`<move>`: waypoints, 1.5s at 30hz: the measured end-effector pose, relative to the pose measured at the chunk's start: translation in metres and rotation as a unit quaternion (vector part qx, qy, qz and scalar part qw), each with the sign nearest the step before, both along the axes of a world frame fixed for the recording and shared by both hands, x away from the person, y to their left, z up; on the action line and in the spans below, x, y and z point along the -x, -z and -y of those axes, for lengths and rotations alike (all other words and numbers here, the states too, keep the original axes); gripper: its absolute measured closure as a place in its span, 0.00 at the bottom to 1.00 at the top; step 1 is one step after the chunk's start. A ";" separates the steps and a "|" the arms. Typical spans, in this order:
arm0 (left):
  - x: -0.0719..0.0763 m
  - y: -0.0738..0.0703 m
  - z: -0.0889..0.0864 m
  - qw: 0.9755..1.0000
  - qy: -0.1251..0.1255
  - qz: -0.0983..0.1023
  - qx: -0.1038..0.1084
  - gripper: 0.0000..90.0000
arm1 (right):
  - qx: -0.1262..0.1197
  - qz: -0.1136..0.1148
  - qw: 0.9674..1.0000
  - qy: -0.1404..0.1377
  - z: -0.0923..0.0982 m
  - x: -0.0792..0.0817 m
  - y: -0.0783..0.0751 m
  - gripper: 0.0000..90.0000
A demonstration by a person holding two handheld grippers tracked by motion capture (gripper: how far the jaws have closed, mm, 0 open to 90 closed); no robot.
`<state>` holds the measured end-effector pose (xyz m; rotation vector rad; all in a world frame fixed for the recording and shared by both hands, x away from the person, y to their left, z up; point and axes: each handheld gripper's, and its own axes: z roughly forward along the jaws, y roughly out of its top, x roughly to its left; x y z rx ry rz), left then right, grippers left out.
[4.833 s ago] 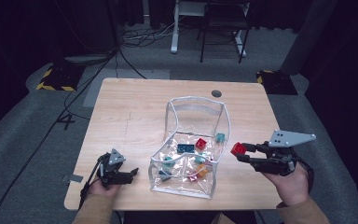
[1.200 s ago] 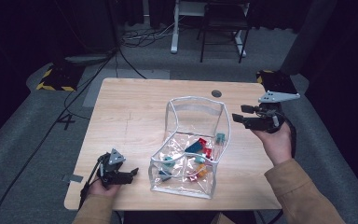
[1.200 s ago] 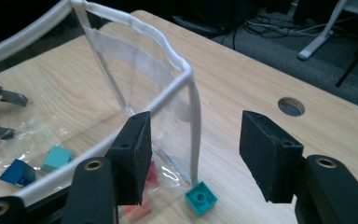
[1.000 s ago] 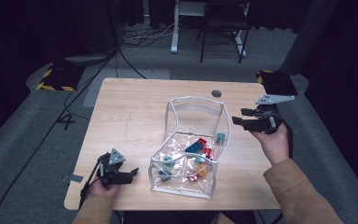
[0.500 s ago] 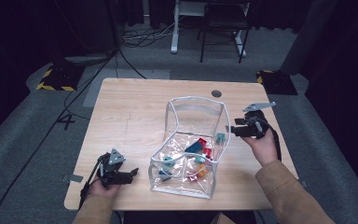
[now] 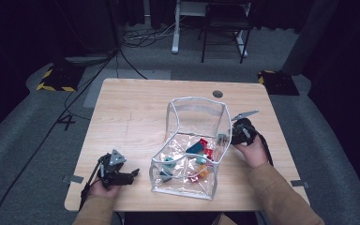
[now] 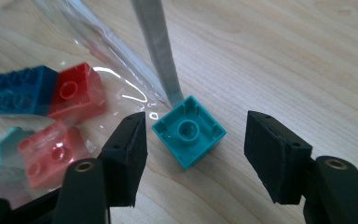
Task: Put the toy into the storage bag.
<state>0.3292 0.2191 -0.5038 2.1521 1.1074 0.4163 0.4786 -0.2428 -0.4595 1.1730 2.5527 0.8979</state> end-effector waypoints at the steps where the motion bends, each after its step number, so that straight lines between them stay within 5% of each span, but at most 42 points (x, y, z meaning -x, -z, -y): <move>1: 0.000 0.000 0.000 1.000 0.000 0.000 0.000 0.21 | 0.004 0.000 1.000 -0.001 -0.001 -0.001 0.003 0.44; 3: 0.000 0.000 0.000 1.000 0.000 0.000 0.000 0.21 | 0.011 -0.003 1.000 -0.002 -0.003 -0.002 0.009 0.45; 7: 0.000 0.000 0.000 1.000 0.000 0.000 0.000 0.21 | 0.019 -0.011 1.000 -0.012 -0.006 -0.004 0.016 0.63; 11: 0.000 0.000 0.000 1.000 0.000 0.000 0.000 0.21 | 0.032 -0.005 0.999 -0.012 -0.004 -0.002 0.014 0.65; 27: 0.000 0.000 0.000 1.000 0.000 0.000 0.000 0.21 | -0.015 0.046 0.999 -0.002 0.021 0.029 -0.047 0.65; 45: -0.001 0.000 0.001 1.000 -0.002 0.000 0.001 0.20 | -0.075 0.107 0.991 -0.028 0.028 0.066 -0.118 0.65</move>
